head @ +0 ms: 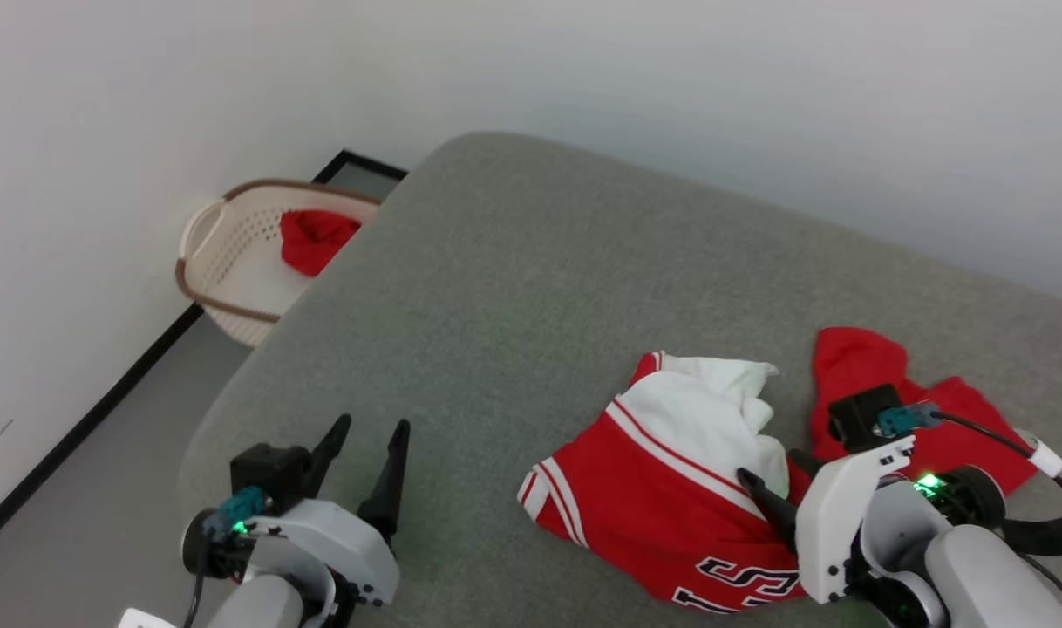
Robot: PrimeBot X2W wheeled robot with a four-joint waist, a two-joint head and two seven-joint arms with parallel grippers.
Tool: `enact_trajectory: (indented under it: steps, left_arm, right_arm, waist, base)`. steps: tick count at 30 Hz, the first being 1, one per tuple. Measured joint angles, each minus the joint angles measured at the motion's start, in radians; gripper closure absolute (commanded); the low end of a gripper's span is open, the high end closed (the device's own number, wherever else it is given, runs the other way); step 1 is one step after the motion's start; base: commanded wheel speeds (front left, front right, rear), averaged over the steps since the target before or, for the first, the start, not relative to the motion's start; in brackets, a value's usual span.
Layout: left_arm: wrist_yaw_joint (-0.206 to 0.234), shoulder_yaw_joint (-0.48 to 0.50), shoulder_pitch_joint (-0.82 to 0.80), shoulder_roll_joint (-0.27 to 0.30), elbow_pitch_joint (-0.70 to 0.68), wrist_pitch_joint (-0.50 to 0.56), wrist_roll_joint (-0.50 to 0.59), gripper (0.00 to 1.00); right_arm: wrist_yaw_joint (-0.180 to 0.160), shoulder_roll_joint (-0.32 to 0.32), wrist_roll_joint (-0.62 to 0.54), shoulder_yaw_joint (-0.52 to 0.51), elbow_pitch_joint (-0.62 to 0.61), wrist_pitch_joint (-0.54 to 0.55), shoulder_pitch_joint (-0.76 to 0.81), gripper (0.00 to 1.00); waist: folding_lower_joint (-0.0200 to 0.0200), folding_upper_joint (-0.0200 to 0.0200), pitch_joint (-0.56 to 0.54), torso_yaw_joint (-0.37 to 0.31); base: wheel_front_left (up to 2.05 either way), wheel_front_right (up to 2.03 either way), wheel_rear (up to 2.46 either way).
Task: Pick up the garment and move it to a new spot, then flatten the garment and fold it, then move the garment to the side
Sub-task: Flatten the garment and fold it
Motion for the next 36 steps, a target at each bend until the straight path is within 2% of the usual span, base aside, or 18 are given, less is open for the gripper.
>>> enact_trajectory:
  steps: [6, 7, 8, 15, 21, 27, 36]
  left_arm:
    - [-0.013, 0.049, -0.002, -0.023, -0.005, -0.002, 0.019, 0.00]
    - [-0.016, 0.055, -0.001, -0.025, -0.005, -0.003, 0.023, 0.00]
    - [-0.017, 0.061, -0.001, -0.027, -0.004, -0.003, 0.026, 0.00]
    - [-0.036, 0.094, 0.000, -0.035, 0.020, -0.003, 0.043, 0.00]
    - [-0.052, 0.092, -0.002, -0.029, 0.053, -0.003, 0.058, 0.00]
    - [-0.062, 0.084, -0.009, -0.014, 0.085, -0.004, 0.060, 0.00]
    - [-0.069, 0.076, -0.011, -0.003, 0.095, -0.004, 0.056, 0.00]
  right_arm:
    - [0.000, 0.015, 0.012, 0.049, 0.060, 0.015, -0.028, 0.00]
    - [0.000, 0.016, 0.016, 0.054, 0.070, 0.012, -0.032, 0.24]
    - [0.000, 0.016, 0.016, 0.058, 0.079, 0.007, -0.038, 1.00]
    - [0.000, 0.003, 0.023, 0.060, 0.106, -0.050, -0.065, 1.00]
    - [0.000, -0.027, 0.036, 0.036, 0.047, -0.085, -0.056, 1.00]
    - [0.000, -0.040, 0.012, -0.068, -0.017, -0.075, 0.032, 1.00]
    - [0.000, -0.043, -0.054, -0.268, -0.059, -0.037, 0.198, 1.00]
  waist:
    - [0.0000, 0.0000, 0.040, 0.024]
    - [0.0000, 0.0000, 0.044, 0.027]
    - [0.0000, 0.0000, 0.046, 0.029]
    - [0.0000, 0.0000, 0.032, 0.028]
    - [0.0000, 0.0000, -0.005, 0.017]
    - [0.0000, 0.0000, -0.049, -0.012]
    - [0.0000, 0.0000, -0.080, -0.109]
  base:
    - [0.00, 0.00, 0.00]
    - [0.00, 0.00, 0.00]
    - [0.00, 0.00, 0.00]
    - [0.00, 0.00, 0.00]
    - [0.00, 0.00, 0.00]
    - [0.00, 0.00, 0.00]
    - [0.00, 0.00, 0.00]
